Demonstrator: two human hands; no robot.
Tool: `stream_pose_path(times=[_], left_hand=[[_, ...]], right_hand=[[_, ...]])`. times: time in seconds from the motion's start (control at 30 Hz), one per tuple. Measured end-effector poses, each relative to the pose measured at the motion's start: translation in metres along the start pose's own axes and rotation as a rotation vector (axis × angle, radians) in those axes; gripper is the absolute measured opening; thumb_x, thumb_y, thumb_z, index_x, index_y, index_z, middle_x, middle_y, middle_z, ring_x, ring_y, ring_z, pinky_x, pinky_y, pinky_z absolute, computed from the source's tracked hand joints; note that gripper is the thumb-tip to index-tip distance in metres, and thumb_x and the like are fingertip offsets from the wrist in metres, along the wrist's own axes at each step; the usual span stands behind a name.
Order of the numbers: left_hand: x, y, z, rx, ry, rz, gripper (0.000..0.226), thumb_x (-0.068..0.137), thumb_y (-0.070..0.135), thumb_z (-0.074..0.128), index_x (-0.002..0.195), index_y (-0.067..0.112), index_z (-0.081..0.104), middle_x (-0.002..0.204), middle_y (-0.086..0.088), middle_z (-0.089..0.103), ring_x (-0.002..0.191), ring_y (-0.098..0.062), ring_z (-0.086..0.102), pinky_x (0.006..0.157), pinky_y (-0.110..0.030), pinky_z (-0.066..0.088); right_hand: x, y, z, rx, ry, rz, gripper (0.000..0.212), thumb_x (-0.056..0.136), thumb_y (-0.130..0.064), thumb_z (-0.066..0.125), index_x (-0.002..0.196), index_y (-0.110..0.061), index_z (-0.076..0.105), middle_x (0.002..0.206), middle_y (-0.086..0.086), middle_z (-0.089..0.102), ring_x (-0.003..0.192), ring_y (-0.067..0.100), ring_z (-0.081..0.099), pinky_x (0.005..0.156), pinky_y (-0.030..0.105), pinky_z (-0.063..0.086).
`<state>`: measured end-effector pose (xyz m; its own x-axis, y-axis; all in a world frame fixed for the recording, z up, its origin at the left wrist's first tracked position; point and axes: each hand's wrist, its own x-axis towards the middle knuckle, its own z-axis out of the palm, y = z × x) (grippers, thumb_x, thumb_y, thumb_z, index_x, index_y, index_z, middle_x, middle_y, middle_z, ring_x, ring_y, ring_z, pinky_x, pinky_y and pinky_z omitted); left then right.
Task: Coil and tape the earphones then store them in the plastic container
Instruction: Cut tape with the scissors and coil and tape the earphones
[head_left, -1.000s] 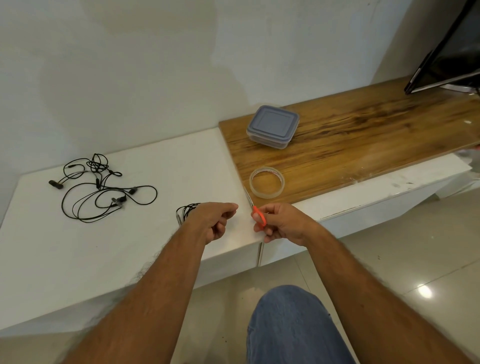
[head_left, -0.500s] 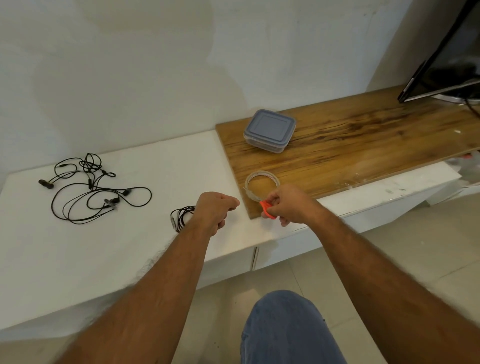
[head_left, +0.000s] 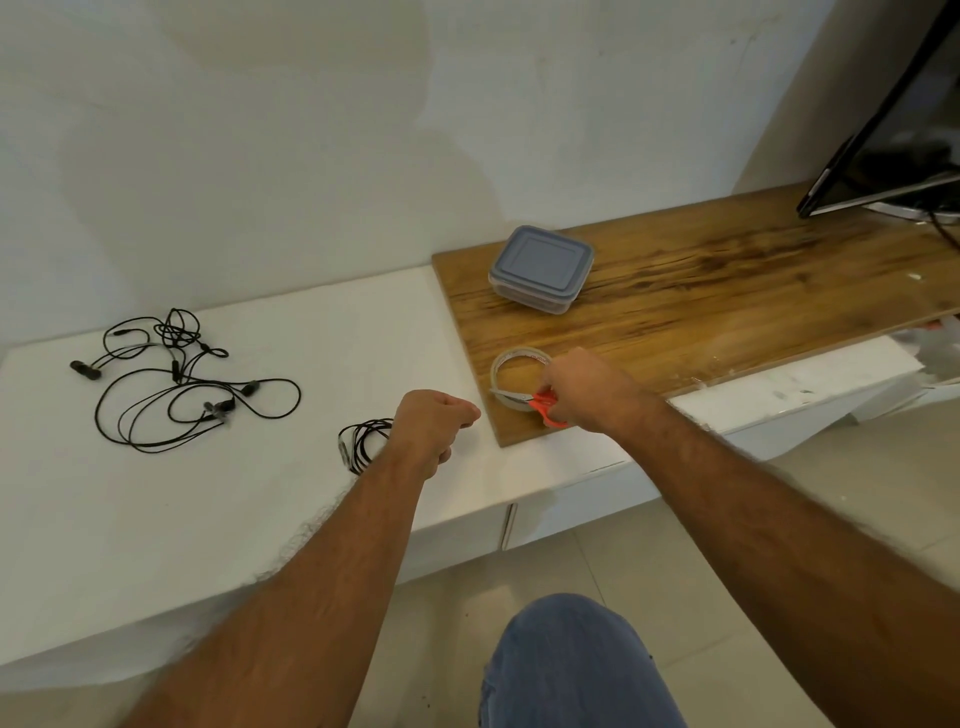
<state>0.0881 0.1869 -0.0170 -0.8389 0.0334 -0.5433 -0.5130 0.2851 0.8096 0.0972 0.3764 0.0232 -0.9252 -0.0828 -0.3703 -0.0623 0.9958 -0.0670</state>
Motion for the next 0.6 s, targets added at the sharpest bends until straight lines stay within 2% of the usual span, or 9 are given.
stream_pose_path(times=[0.1, 0.33, 0.43, 0.6], left_hand=[[0.000, -0.002, -0.002, 0.001, 0.004, -0.005, 0.007, 0.084, 0.009, 0.071, 0.079, 0.006, 0.068, 0.082, -0.015, 0.057, 0.051, -0.016, 0.031, 0.047, -0.024, 0.030], [-0.004, -0.005, -0.011, -0.018, 0.013, 0.001, 0.009, 0.084, 0.009, 0.072, 0.076, 0.006, 0.068, 0.080, -0.014, 0.057, 0.057, -0.018, 0.034, 0.047, -0.024, 0.028], [-0.008, -0.003, -0.015, -0.024, 0.015, 0.017, 0.007, 0.085, 0.008, 0.071, 0.080, 0.004, 0.068, 0.077, -0.009, 0.062, 0.054, -0.016, 0.036, 0.045, -0.023, 0.029], [-0.015, 0.003, -0.021, 0.013, 0.019, 0.037, 0.007, 0.086, 0.010, 0.071, 0.088, 0.003, 0.070, 0.079, -0.005, 0.064, 0.053, -0.014, 0.039, 0.039, -0.019, 0.031]], right_hand=[[0.002, -0.001, -0.002, -0.045, 0.009, -0.007, 0.016, 0.093, -0.028, 0.063, 0.098, -0.018, 0.074, 0.089, 0.003, 0.068, 0.082, 0.016, 0.062, 0.061, 0.027, 0.047], [0.007, -0.004, -0.004, -0.210, 0.021, -0.038, 0.014, 0.094, -0.023, 0.061, 0.100, -0.014, 0.071, 0.095, 0.006, 0.063, 0.088, 0.021, 0.061, 0.077, 0.034, 0.055], [0.009, -0.005, -0.003, -0.248, 0.026, -0.065, 0.017, 0.095, -0.027, 0.061, 0.102, -0.015, 0.069, 0.098, 0.006, 0.058, 0.088, 0.020, 0.059, 0.078, 0.034, 0.054], [0.010, -0.008, -0.007, -0.262, -0.029, -0.057, 0.017, 0.095, -0.026, 0.059, 0.102, -0.014, 0.069, 0.092, 0.004, 0.057, 0.089, 0.021, 0.060, 0.079, 0.033, 0.053]])
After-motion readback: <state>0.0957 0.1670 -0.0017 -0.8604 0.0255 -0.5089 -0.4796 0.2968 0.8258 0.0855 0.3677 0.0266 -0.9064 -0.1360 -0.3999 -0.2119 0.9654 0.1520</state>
